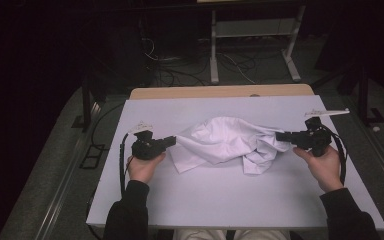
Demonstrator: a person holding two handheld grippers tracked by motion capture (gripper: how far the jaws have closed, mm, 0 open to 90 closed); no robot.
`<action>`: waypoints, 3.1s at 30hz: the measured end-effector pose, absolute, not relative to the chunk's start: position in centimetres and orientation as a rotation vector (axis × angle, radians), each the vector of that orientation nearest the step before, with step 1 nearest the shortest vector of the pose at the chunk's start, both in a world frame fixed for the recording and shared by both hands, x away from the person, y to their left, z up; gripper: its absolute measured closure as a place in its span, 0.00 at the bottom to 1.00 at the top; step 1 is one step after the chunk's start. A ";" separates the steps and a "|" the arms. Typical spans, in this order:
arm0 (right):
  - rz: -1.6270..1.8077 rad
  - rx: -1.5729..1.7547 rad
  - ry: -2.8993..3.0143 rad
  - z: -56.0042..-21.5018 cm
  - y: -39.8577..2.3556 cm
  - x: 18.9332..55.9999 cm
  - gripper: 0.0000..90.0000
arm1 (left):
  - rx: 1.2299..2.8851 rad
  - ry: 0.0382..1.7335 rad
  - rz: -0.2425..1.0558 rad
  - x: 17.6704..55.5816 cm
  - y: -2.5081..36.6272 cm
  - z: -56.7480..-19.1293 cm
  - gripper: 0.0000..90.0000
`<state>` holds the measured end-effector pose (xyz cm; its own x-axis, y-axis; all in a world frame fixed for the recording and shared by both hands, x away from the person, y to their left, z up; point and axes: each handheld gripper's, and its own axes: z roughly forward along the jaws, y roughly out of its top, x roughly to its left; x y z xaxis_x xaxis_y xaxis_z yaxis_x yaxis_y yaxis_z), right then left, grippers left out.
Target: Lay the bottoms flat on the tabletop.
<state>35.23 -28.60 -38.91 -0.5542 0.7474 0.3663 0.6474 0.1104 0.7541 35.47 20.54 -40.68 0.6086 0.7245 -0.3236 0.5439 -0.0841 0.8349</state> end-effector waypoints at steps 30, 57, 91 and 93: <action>1.282 1.447 2.678 -43.9 -25.4 26.4 0.93 | 1.730 1.142 0.201 36.1 21.5 -41.0 0.61; 1.188 1.414 2.807 -44.7 -24.3 23.8 0.93 | 2.037 0.928 0.105 47.5 4.1 -38.1 0.39; 1.136 1.395 2.792 -44.4 -24.7 23.9 0.93 | 1.809 1.038 0.166 40.3 13.1 -42.7 0.94; 1.125 1.379 2.807 -44.4 -24.4 23.8 0.93 | 1.770 1.051 0.147 39.0 14.5 -43.1 0.94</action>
<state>23.80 -24.39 -44.35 -0.6423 0.6335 0.4314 0.7561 0.4316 0.4919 39.00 14.48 -43.08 0.6105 0.7062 -0.3585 0.5805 -0.0911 0.8091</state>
